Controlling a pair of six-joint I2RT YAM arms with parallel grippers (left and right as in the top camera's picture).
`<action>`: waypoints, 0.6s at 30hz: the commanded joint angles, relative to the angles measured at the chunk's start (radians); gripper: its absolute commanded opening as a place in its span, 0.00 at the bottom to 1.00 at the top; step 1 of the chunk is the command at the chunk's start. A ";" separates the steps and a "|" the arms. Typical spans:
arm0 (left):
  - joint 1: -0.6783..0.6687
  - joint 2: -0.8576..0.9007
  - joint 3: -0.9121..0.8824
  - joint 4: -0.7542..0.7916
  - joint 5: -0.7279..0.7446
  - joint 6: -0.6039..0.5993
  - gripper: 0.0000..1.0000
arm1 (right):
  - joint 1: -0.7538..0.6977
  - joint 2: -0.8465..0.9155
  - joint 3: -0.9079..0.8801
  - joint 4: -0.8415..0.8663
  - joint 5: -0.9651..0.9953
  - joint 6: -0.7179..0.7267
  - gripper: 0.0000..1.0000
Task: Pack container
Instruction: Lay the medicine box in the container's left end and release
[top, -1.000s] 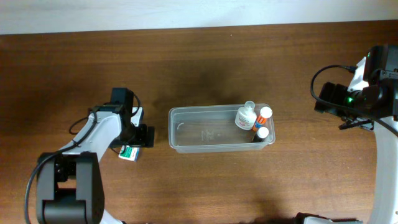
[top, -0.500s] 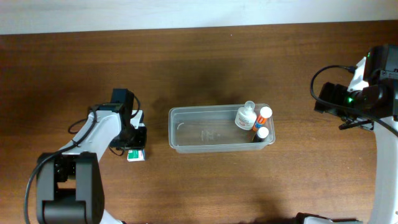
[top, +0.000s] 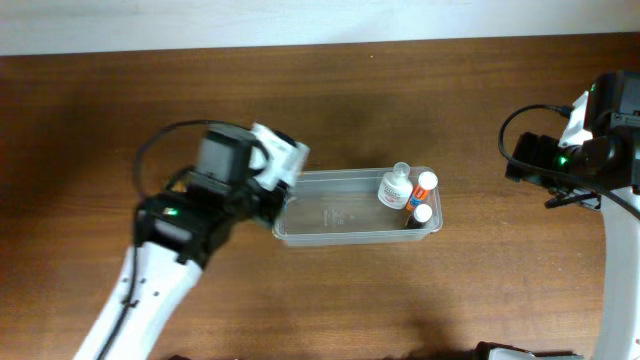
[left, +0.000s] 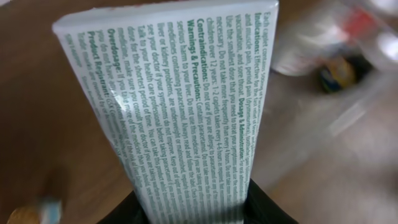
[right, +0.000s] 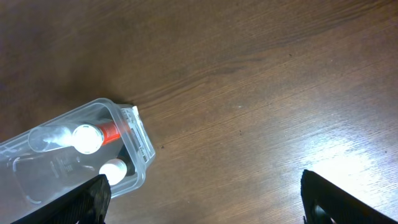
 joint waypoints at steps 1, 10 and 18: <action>-0.115 0.096 -0.002 0.003 0.015 0.185 0.35 | -0.005 -0.008 -0.006 0.003 -0.006 -0.010 0.89; -0.171 0.478 -0.002 0.048 -0.046 0.192 0.28 | -0.005 -0.008 -0.006 0.002 -0.005 -0.010 0.89; -0.170 0.422 0.032 0.043 -0.163 0.146 0.50 | -0.005 -0.008 -0.006 0.002 -0.006 -0.019 0.89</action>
